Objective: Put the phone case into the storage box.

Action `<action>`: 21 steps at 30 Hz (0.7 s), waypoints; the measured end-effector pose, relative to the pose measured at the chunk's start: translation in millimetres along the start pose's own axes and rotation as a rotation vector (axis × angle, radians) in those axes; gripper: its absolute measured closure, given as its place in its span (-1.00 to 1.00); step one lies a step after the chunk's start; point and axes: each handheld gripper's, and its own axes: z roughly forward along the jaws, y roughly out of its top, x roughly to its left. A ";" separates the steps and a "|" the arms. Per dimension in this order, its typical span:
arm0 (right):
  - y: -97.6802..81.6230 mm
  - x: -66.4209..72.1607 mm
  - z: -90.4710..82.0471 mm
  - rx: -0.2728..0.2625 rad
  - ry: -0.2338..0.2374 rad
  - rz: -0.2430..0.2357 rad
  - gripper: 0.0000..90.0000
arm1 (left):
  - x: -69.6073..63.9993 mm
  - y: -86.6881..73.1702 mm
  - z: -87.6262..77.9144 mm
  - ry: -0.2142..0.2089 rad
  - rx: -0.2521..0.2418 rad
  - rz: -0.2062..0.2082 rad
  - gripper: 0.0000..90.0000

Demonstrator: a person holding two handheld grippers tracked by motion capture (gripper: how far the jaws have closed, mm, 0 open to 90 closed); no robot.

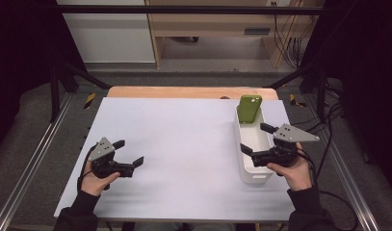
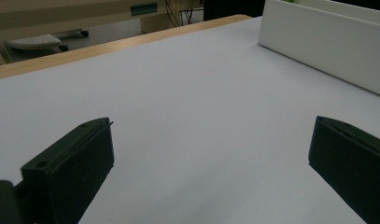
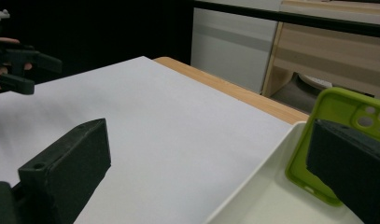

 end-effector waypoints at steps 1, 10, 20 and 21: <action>-4.1 -0.7 -1.7 -0.001 -0.003 0.005 -0.99 | -0.1 0.0 0.0 -0.001 0.000 0.000 -1.00; -36.9 -8.7 -21.2 -0.028 -0.005 0.056 -0.99 | -1.1 0.0 0.1 -0.004 0.002 0.003 -1.00; -64.2 -20.6 -36.7 -0.043 -0.048 0.098 -0.99 | -2.7 -0.5 1.4 -0.007 0.012 0.011 -1.00; -66.1 -21.8 -37.1 -0.041 -0.047 0.096 -0.99 | -2.8 -0.5 1.4 -0.008 0.012 0.011 -1.00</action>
